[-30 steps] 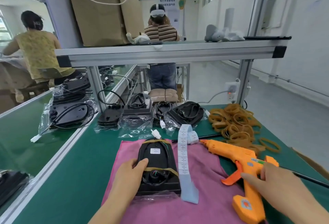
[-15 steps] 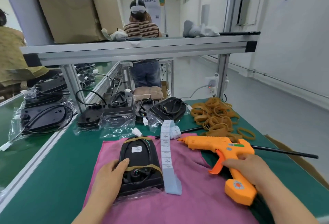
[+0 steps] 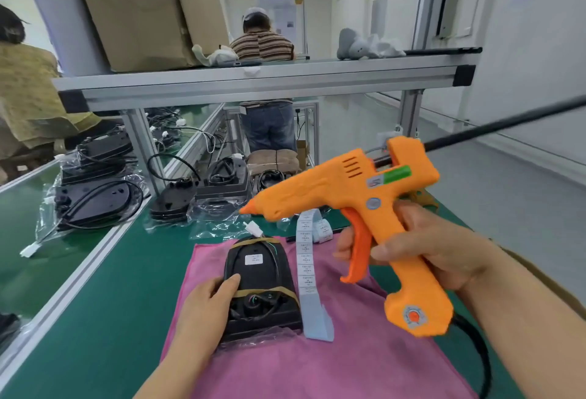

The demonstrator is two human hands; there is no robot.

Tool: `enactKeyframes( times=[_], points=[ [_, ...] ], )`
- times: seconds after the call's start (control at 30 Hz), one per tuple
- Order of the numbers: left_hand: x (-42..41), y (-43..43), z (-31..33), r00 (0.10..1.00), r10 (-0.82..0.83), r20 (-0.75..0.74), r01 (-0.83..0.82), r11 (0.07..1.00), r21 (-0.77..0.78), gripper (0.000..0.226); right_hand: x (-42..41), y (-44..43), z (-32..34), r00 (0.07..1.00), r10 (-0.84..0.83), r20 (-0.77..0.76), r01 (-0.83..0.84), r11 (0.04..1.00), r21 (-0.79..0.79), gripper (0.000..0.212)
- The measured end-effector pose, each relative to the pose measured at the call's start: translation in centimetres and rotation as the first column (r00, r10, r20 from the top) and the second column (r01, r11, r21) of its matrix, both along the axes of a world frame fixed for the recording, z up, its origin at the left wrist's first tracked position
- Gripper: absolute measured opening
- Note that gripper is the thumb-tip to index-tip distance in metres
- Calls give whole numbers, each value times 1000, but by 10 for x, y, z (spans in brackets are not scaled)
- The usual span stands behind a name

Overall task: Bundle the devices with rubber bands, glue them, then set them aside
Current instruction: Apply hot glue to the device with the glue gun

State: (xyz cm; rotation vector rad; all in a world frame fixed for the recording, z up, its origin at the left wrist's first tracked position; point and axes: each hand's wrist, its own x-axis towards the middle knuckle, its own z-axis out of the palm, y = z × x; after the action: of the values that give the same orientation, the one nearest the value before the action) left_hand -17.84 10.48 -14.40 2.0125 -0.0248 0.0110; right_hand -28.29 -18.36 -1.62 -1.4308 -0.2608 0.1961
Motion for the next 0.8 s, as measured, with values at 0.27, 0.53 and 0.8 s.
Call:
enactKeyframes(
  times=[0.27,0.53,0.8],
  points=[
    [2,1,-3,999,15,37,-16,999,42,42,32,32,31,993,104,-60,-120,893,-434,37],
    [5,2,-6,998,5,61,-7,1000,30,46,38,32,52,985,112,-129,-166,805,-570,26],
    [3,2,-5,999,-26,33,27,1000,-16,53,31,29,60,966,185,-182,-260,707,-657,7]
  ],
)
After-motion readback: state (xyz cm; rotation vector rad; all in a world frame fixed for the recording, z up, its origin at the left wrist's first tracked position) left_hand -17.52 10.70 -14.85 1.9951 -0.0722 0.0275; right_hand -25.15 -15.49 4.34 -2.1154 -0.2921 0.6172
